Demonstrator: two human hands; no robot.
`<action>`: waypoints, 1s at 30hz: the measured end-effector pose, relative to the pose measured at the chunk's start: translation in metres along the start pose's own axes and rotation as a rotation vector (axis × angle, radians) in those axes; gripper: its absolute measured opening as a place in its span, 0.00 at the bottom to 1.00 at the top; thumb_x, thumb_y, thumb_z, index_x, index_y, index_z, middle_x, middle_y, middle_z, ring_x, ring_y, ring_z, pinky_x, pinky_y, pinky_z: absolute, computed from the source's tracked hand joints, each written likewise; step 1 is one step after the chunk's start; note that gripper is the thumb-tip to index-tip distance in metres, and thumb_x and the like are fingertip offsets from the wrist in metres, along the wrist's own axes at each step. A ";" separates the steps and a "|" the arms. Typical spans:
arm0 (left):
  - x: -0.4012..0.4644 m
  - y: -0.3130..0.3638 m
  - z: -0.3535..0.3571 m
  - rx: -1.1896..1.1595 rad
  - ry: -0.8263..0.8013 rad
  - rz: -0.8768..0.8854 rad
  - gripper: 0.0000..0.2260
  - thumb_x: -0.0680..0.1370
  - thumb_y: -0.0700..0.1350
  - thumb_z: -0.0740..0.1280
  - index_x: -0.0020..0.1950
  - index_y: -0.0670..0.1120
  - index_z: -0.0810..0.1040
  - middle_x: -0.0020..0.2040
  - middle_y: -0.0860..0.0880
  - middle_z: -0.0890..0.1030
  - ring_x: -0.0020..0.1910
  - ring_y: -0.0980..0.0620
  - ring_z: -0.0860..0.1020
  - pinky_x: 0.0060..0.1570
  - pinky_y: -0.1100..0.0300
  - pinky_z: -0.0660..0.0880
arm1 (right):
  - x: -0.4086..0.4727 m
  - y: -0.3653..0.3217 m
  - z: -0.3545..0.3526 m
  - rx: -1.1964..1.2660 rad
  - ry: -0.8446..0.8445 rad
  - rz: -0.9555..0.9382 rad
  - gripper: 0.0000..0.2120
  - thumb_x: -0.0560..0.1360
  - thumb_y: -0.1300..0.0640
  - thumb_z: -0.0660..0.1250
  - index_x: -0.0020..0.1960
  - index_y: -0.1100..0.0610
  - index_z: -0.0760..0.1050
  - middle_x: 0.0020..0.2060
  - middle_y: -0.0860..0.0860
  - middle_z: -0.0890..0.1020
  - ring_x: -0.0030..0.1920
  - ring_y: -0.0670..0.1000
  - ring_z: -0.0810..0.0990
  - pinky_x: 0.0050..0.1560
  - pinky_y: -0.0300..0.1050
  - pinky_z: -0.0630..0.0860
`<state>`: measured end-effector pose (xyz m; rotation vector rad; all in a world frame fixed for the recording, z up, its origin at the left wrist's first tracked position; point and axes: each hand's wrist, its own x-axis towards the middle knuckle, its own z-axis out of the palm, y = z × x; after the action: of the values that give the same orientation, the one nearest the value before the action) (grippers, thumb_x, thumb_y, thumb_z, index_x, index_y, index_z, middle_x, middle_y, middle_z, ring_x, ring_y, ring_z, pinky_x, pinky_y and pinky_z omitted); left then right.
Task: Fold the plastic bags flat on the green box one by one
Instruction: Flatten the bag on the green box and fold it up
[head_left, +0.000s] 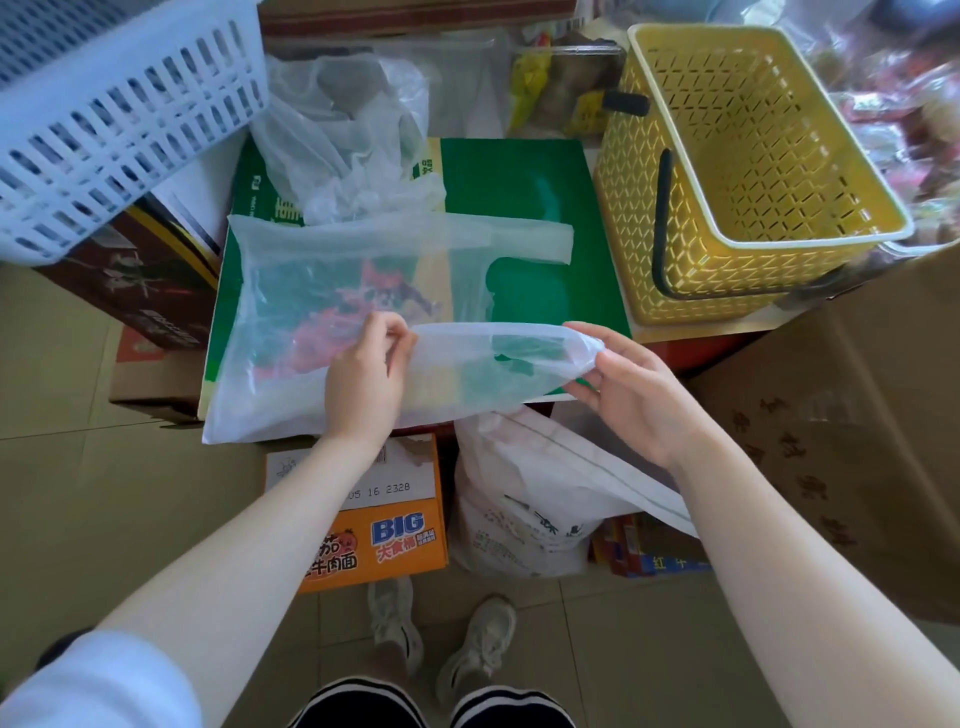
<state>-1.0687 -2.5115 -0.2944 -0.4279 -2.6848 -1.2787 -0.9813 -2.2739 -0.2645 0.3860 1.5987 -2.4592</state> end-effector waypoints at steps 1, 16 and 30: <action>0.000 -0.001 0.000 -0.004 0.001 -0.005 0.10 0.79 0.45 0.62 0.53 0.39 0.74 0.46 0.43 0.82 0.47 0.44 0.80 0.41 0.49 0.77 | -0.002 -0.001 0.000 0.009 -0.024 0.012 0.32 0.62 0.49 0.78 0.61 0.61 0.74 0.57 0.57 0.79 0.57 0.54 0.78 0.61 0.48 0.74; -0.024 -0.030 0.007 0.255 -0.275 0.351 0.15 0.70 0.46 0.73 0.47 0.45 0.67 0.48 0.43 0.82 0.46 0.43 0.80 0.49 0.50 0.75 | 0.010 0.006 0.015 -1.041 0.756 -0.088 0.09 0.77 0.63 0.58 0.56 0.57 0.66 0.35 0.50 0.74 0.36 0.55 0.75 0.34 0.53 0.74; -0.034 -0.028 0.005 0.402 -0.245 0.550 0.17 0.65 0.27 0.67 0.51 0.37 0.81 0.49 0.40 0.83 0.49 0.41 0.81 0.52 0.44 0.75 | 0.002 0.050 0.043 -1.735 0.074 -0.486 0.29 0.68 0.56 0.61 0.70 0.59 0.66 0.72 0.58 0.64 0.73 0.58 0.58 0.72 0.58 0.51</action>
<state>-1.0453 -2.5305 -0.3263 -1.2128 -2.6237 -0.5517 -0.9734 -2.3334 -0.2916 -0.2426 3.1833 -0.3944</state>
